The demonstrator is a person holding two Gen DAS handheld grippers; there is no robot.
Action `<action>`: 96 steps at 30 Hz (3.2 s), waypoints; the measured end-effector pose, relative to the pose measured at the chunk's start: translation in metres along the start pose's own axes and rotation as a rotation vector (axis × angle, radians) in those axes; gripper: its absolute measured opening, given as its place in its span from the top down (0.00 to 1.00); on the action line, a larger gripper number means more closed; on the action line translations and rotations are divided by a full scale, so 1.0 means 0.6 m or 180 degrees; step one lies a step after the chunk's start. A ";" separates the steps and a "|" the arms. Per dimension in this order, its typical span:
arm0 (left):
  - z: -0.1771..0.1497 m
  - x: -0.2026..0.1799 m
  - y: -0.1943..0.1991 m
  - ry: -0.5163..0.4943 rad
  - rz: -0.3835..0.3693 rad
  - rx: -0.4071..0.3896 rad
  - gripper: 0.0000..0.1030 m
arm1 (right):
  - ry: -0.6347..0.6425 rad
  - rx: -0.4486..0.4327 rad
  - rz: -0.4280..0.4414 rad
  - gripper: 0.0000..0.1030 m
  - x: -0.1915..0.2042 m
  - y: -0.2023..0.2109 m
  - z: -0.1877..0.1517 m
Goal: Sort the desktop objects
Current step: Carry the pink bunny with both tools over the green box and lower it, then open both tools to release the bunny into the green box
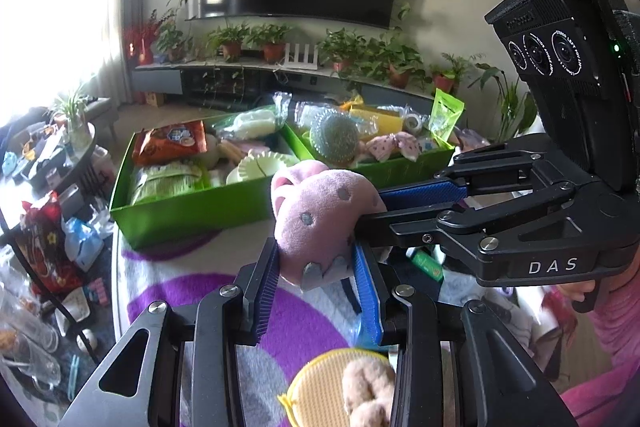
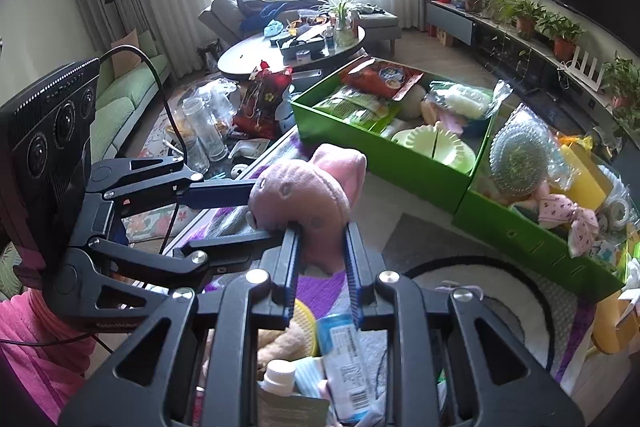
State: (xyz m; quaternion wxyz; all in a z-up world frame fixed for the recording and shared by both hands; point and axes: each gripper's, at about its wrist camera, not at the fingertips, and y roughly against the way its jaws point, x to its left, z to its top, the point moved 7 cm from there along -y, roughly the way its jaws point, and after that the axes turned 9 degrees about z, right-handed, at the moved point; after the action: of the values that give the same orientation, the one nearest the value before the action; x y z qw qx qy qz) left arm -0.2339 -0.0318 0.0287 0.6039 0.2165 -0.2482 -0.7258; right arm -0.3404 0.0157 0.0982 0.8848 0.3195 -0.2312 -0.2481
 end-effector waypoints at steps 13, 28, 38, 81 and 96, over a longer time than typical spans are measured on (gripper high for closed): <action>0.062 0.000 -0.046 -0.0036 -0.0085 -0.0017 0.64 | -0.0029 -0.0053 -0.0108 0.78 -0.055 0.002 0.045; 0.155 0.020 -0.143 -0.0002 -0.0232 0.0015 0.64 | -0.0082 -0.0047 -0.0393 0.78 -0.151 -0.009 0.126; 0.173 0.029 -0.201 0.0009 -0.0265 0.0069 0.64 | -0.0154 0.0005 -0.0473 0.78 -0.200 -0.033 0.144; 0.150 0.090 -0.406 0.0127 0.0015 0.0711 0.64 | -0.0649 0.0339 -0.0660 0.91 -0.314 -0.176 0.161; 0.162 0.085 -0.352 0.0140 -0.0082 0.0565 0.64 | -0.0754 0.0200 -0.0668 0.87 -0.306 -0.142 0.154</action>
State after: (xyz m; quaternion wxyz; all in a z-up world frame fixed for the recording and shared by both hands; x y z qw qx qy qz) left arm -0.4654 -0.0415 -0.0272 0.5783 0.2882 -0.2955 -0.7037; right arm -0.5592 0.0247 0.0581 0.8102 0.3379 -0.3069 -0.3678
